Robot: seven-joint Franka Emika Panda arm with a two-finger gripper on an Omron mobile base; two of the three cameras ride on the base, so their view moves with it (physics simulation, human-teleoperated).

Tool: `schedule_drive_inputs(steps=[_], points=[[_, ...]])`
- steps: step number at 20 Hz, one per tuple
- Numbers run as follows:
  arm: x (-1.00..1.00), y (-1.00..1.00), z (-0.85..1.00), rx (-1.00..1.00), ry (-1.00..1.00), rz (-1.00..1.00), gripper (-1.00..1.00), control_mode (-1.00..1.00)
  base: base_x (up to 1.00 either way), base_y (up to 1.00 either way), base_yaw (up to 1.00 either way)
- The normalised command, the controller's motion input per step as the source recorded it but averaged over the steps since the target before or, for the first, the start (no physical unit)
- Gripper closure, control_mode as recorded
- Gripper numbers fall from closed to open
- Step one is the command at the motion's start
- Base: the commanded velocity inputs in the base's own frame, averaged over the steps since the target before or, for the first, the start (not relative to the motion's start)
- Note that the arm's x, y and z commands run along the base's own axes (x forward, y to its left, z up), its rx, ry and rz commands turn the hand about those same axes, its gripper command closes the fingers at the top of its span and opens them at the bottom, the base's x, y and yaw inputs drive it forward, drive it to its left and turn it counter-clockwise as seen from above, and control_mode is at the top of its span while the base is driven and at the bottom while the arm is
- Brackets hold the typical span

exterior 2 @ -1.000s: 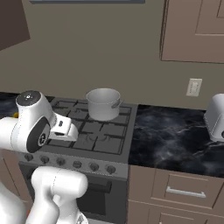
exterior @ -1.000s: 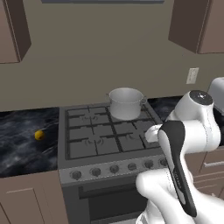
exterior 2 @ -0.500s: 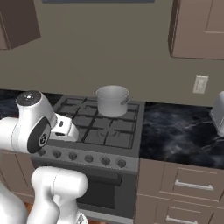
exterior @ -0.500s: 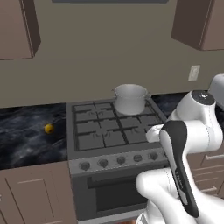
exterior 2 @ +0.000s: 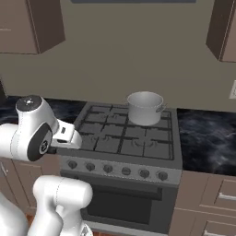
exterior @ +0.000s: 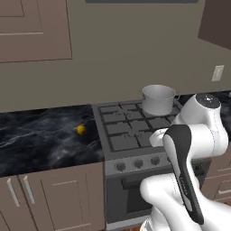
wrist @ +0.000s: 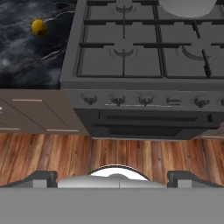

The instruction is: Turn on the burner for the pot on the stove. Wait thirty seconds for the pot to heat up. Then add the lemon to the pot.

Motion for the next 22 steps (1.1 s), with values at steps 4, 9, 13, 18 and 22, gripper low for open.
schedule_drive_inputs(steps=[4,9,13,18,22], points=[[0.00,0.00,0.00,0.00,0.00,0.00,-1.00,1.00,0.56,0.24,-0.11],[0.00,0.00,0.00,0.00,0.00,0.00,-1.00,1.00,0.52,0.00,-0.01],[0.00,0.00,0.00,0.00,0.00,0.00,-1.00,1.00,0.55,0.00,0.00],[0.00,0.00,0.00,0.00,0.00,0.00,-1.00,1.00,0.48,0.00,0.00],[0.00,0.00,0.00,0.00,0.00,0.00,-1.00,1.00,0.06,0.00,0.00]])
